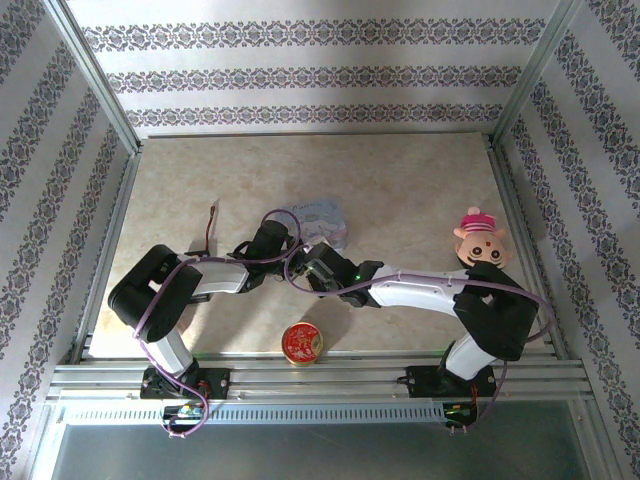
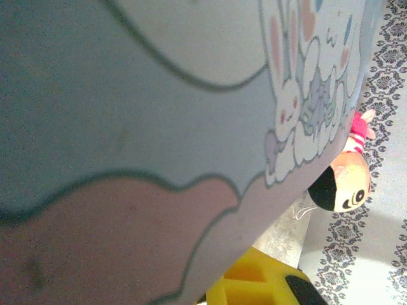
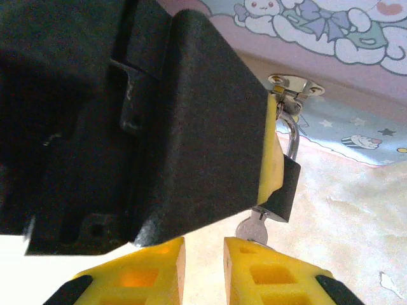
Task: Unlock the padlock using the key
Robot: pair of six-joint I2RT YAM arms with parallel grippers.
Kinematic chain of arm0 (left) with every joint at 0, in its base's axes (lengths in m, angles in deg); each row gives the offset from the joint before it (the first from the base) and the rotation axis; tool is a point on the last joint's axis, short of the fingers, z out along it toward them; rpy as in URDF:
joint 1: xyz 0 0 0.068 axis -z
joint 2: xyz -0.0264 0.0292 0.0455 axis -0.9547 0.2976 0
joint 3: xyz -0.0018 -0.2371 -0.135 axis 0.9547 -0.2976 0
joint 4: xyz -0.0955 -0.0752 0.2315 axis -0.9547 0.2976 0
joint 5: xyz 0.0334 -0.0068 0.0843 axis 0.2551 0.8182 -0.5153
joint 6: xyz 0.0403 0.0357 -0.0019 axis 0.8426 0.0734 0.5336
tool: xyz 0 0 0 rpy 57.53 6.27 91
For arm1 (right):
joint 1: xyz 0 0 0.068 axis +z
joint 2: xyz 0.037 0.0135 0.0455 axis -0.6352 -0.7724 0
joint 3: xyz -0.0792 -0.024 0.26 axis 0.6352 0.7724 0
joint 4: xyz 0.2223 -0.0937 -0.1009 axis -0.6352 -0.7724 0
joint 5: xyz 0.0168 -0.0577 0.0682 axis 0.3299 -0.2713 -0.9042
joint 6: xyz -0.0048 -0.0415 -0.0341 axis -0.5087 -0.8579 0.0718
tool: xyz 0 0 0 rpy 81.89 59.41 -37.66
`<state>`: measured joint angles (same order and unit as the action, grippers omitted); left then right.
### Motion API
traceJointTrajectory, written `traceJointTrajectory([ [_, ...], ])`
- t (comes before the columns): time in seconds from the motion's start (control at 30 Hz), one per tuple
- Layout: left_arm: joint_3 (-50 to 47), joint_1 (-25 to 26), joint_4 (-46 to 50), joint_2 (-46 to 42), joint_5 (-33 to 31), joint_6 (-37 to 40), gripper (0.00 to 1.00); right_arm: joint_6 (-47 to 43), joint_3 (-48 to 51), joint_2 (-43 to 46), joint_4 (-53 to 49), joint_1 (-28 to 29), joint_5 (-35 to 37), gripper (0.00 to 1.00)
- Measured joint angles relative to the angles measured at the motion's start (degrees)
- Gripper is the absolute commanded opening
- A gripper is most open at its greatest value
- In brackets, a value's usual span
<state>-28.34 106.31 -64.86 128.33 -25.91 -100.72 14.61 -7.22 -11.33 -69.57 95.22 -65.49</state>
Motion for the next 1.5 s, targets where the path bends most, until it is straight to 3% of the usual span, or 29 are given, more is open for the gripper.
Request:
traceJointTrajectory([
  [0.9,0.0,0.0,-2.1,1.2,-0.6,0.7,0.0,-2.0,0.3,-4.2,2.7,0.7,5.6,0.16],
  [1.5,-0.1,0.0,-2.6,1.2,-0.3,0.0,0.0,-3.8,7.7,2.1,6.5,0.7,5.8,0.16],
])
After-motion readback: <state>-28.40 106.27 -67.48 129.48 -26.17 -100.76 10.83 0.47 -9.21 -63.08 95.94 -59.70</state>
